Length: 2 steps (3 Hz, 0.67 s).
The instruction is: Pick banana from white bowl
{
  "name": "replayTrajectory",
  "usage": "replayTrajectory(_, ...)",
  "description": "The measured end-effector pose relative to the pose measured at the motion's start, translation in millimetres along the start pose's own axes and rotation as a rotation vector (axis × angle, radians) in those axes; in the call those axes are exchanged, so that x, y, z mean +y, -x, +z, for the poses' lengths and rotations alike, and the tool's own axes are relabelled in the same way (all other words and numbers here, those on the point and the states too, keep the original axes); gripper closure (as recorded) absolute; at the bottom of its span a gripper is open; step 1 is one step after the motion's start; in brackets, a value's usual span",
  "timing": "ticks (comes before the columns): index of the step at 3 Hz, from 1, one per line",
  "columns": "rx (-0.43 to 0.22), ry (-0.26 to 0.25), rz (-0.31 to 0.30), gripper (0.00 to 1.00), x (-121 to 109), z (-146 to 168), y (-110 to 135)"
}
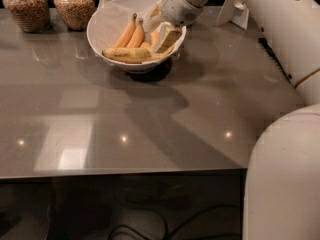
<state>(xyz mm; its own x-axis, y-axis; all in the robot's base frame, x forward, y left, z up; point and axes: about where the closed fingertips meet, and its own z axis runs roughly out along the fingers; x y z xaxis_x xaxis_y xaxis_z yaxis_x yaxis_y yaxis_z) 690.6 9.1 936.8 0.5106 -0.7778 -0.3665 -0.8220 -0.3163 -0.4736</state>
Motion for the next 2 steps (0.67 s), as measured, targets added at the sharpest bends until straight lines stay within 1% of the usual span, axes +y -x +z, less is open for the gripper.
replayTrajectory(1, 0.006, 0.007, -0.009, 0.49, -5, 7, -5)
replayTrajectory(2, 0.015, 0.032, -0.014, 0.45, -4, 18, -11)
